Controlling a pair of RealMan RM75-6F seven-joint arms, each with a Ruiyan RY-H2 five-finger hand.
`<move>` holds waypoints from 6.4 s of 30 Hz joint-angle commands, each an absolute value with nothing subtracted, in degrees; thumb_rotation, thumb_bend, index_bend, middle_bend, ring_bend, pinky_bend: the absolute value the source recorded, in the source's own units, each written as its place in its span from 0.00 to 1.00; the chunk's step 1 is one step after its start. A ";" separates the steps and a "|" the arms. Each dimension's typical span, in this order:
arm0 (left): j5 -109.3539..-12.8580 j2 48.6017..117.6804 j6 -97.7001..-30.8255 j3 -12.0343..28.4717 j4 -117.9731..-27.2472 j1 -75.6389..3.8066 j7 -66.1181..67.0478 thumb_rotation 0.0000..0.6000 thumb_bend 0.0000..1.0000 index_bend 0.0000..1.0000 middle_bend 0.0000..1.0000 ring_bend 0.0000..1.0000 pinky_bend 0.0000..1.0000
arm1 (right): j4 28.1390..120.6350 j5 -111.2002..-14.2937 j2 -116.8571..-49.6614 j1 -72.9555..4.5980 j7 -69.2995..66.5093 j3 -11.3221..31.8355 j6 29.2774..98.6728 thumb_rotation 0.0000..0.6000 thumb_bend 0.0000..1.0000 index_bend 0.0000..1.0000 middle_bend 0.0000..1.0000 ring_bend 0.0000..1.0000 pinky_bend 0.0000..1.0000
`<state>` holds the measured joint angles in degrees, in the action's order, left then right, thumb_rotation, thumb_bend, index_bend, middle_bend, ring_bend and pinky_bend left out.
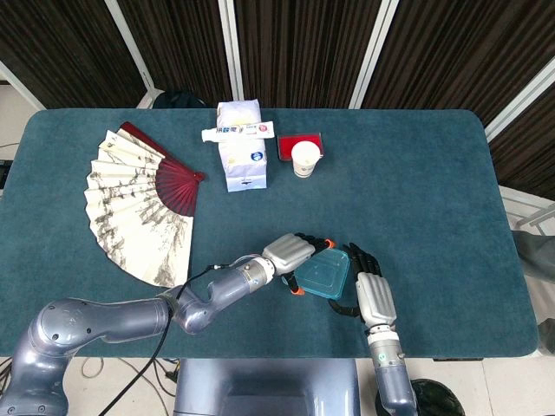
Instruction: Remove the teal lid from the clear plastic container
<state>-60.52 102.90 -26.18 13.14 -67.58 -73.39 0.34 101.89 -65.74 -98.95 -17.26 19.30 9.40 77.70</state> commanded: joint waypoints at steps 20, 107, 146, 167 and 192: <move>-60.11 101.72 -23.29 12.09 -67.60 -74.54 -0.28 1.00 0.30 0.26 0.26 0.24 0.42 | 98.94 -69.36 -100.70 -16.56 14.87 9.66 79.09 1.00 0.30 0.00 0.00 0.00 0.00; -55.36 98.19 -18.70 8.95 -70.13 -79.43 -3.05 1.00 0.21 0.18 0.22 0.23 0.40 | 88.88 -76.03 -106.07 -17.79 15.19 12.77 81.95 1.00 0.30 0.00 0.00 0.00 0.00; -53.08 97.32 -22.82 8.16 -71.12 -79.80 0.13 1.00 0.00 0.00 0.00 0.00 0.15 | 89.12 -77.40 -105.65 -18.09 13.61 12.23 82.51 1.00 0.32 0.53 0.26 0.12 0.01; -54.17 95.24 -23.86 9.33 -73.67 -77.74 -0.84 1.00 0.00 0.00 0.00 0.00 0.12 | 89.03 -76.70 -106.64 -17.95 14.00 11.54 81.85 1.00 0.48 0.64 0.27 0.12 0.02; -58.07 88.28 -27.01 12.71 -80.22 -74.02 -4.16 1.00 0.00 0.00 0.00 0.00 0.12 | 89.50 -77.15 -107.01 -18.41 13.64 13.46 83.06 1.00 0.64 0.72 0.27 0.12 0.02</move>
